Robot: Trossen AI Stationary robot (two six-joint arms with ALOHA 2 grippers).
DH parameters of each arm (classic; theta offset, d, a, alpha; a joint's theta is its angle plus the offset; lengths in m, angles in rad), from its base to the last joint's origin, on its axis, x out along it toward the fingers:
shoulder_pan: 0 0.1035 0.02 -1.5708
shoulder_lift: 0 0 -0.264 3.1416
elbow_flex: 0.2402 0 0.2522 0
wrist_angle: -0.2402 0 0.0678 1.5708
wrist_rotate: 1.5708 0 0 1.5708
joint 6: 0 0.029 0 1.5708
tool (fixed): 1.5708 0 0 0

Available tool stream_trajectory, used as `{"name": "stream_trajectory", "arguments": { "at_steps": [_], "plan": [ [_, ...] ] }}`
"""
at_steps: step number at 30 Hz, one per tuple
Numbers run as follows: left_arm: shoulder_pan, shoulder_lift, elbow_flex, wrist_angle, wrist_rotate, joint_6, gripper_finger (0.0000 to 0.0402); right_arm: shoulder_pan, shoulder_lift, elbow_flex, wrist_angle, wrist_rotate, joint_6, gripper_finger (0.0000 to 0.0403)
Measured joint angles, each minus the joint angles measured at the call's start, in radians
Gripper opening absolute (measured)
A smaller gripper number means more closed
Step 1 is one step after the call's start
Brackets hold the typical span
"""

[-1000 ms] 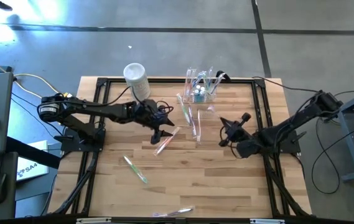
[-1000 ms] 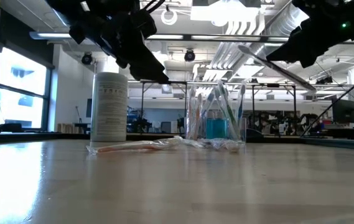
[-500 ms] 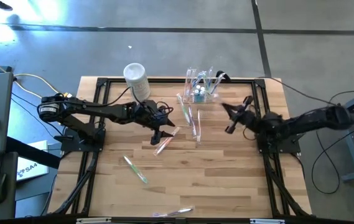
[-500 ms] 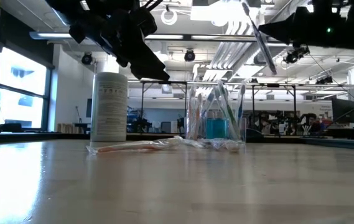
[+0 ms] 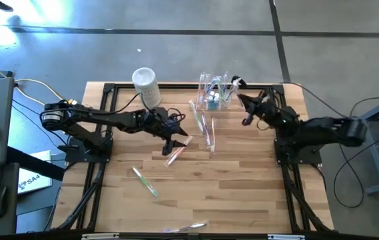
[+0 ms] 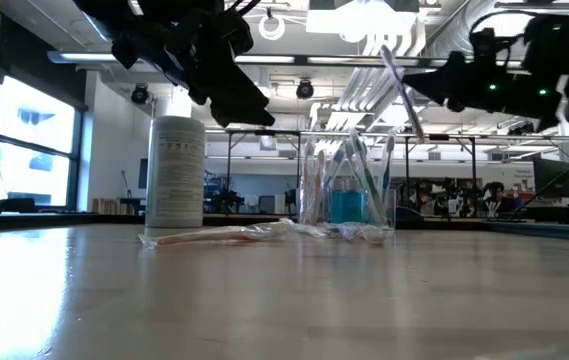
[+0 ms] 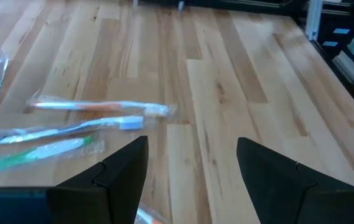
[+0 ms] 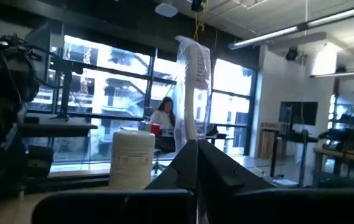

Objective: Pick & Place toothbrushing station
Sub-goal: Put the violet toothbrush into the transparent organizer

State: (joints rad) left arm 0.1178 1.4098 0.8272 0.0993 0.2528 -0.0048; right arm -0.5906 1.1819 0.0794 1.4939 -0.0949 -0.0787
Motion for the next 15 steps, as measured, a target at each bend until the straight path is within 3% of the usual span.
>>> {"name": "stream_trajectory", "arguments": {
  "at_steps": [9,15],
  "plan": [
    [-0.022,0.0,0.0,0.015,0.0,0.0,0.0239,-0.04,0.251,0.196,0.002,-0.044,0.0,0.0002],
    [-0.022,0.0,0.0,-0.021,0.0,0.0,0.0239,-0.124,0.366,0.247,0.004,-0.036,0.073,0.0002]
  ]
}}
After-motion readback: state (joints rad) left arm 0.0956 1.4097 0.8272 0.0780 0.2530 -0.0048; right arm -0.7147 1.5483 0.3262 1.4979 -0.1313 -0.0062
